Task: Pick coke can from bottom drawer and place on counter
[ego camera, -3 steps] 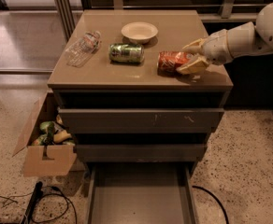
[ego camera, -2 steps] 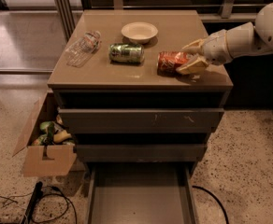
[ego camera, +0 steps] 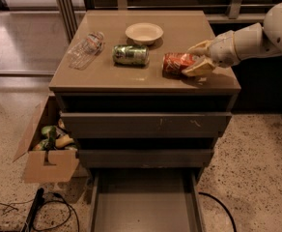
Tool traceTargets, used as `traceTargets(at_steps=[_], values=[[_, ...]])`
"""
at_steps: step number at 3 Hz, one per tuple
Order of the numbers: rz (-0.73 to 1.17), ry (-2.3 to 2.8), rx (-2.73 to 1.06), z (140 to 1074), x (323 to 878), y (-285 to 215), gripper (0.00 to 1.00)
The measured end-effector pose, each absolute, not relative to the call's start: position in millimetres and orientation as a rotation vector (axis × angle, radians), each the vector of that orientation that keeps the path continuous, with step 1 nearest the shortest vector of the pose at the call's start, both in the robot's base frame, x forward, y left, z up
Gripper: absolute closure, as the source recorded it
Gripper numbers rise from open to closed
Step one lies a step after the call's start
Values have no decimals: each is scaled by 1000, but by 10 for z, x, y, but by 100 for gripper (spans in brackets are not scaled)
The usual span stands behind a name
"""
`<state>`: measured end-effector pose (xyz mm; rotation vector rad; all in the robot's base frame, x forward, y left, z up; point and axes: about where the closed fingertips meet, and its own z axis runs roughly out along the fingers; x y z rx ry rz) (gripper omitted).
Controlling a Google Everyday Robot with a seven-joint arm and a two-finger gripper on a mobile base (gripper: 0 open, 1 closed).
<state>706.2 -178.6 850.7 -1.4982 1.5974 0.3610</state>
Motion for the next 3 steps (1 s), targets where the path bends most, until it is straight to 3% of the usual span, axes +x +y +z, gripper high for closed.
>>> traceTargets(at_steps=[1,2,3], values=[[361,1597,-1498,8507,7062,-1785,8],[361,1597,-1498,8506,7062,-1785,0],[361,1597,-1498,8506,7062,-1785,0]])
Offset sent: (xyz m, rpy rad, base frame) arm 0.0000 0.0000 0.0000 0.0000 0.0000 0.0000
